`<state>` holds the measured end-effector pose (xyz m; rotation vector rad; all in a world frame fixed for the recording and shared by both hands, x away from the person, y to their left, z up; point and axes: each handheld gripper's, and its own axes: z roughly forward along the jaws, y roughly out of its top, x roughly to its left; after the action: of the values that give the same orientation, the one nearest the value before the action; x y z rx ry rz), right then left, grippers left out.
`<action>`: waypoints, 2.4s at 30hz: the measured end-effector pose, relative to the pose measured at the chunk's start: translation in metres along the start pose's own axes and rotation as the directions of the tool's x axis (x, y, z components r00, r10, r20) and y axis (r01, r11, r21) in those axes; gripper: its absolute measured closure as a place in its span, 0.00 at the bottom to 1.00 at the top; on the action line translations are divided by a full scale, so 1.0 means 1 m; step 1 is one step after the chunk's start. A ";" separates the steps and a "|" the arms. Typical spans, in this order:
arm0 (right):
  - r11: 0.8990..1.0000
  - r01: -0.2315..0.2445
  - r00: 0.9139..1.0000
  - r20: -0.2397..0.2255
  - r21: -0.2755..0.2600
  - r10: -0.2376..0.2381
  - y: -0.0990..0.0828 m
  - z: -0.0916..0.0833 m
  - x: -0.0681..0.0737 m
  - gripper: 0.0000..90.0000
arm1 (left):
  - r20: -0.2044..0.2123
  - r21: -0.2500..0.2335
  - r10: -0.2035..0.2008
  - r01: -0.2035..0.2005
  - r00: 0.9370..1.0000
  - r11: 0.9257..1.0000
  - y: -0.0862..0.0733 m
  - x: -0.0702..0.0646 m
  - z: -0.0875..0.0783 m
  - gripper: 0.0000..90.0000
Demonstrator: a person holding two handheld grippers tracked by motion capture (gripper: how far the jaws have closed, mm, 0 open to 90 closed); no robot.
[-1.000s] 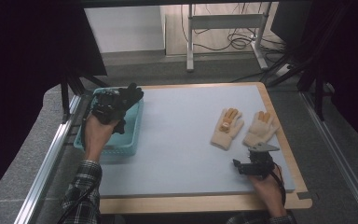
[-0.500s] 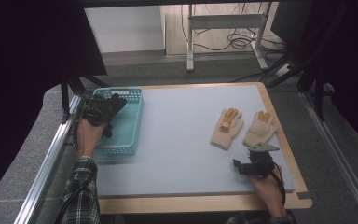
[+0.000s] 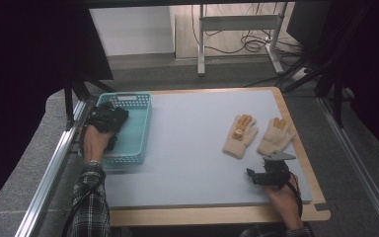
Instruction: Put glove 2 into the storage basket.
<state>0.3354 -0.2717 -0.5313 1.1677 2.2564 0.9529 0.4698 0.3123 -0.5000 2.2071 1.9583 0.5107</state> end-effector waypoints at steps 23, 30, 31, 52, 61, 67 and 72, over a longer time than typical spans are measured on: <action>1.000 0.001 1.000 0.001 0.001 -0.001 0.000 0.000 0.000 0.19 | 0.335 -0.321 0.039 0.075 0.941 0.944 -0.031 0.011 -0.055 0.03; 1.000 0.001 1.000 0.001 0.000 -0.001 0.000 0.000 0.000 0.19 | 0.361 -0.395 0.118 0.037 0.925 0.918 -0.037 -0.013 -0.072 0.00; 1.000 0.002 1.000 0.001 0.000 -0.002 0.000 0.000 0.000 0.19 | 0.366 -0.407 0.132 0.031 0.921 0.913 -0.038 -0.017 -0.075 0.00; 1.000 0.000 1.000 0.002 0.000 0.000 0.000 0.000 0.000 0.19 | 0.386 -0.576 0.424 -0.145 0.819 0.804 -0.060 -0.125 -0.118 0.00; 1.000 0.003 1.000 0.004 0.000 -0.003 0.000 0.000 0.000 0.19 | 0.383 -0.598 0.513 -0.217 0.768 0.771 -0.087 -0.174 -0.108 0.00; 1.000 0.003 1.000 0.004 0.000 -0.003 0.000 0.000 0.000 0.19 | 0.375 -0.599 0.548 -0.255 0.748 0.759 -0.104 -0.196 -0.097 0.00; 1.000 -0.001 1.000 0.002 0.001 0.001 0.000 0.000 0.000 0.19 | 0.391 -0.593 0.560 -0.266 0.731 0.760 -0.117 -0.209 -0.082 0.00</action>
<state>0.3352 -0.2715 -0.5313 1.1698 2.2548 0.9505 0.3129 0.1134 -0.4943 2.1160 0.8802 0.3223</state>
